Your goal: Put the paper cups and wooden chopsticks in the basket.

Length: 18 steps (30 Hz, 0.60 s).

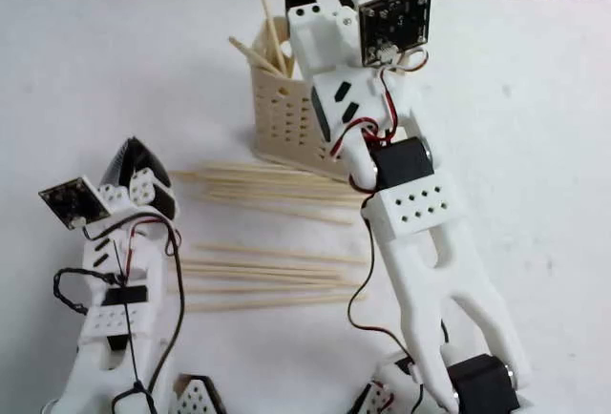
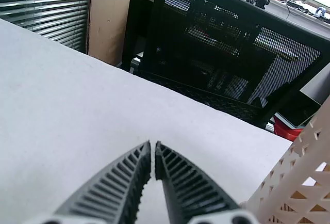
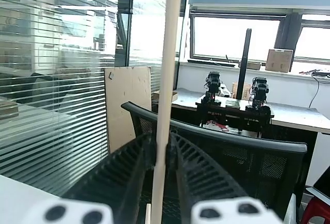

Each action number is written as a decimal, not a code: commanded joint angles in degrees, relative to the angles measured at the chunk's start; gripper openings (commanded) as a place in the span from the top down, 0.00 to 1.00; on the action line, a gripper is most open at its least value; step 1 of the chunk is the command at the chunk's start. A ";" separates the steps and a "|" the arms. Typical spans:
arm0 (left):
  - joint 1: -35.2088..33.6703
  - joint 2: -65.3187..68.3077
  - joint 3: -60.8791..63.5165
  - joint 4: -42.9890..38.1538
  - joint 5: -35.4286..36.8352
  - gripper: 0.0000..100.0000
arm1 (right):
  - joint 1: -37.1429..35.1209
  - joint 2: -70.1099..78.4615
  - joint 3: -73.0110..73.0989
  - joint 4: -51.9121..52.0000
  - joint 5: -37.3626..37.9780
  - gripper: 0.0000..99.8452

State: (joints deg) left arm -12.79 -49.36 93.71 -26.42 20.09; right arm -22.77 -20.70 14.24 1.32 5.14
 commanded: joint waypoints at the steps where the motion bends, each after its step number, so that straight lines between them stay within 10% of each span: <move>1: 0.40 -1.19 -0.97 -1.49 0.18 0.95 | 0.40 -2.42 -0.44 -0.22 -0.26 0.94; 6: 0.40 -1.19 -0.97 -1.49 0.18 0.95 | 0.48 -2.68 -0.44 0.66 -0.53 0.81; 18: 0.40 -1.19 -1.05 -1.49 0.18 0.95 | 0.22 -2.77 -0.62 2.15 -0.26 0.87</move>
State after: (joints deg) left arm -12.79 -49.36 93.71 -26.42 20.09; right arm -22.77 -20.70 14.24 2.99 5.14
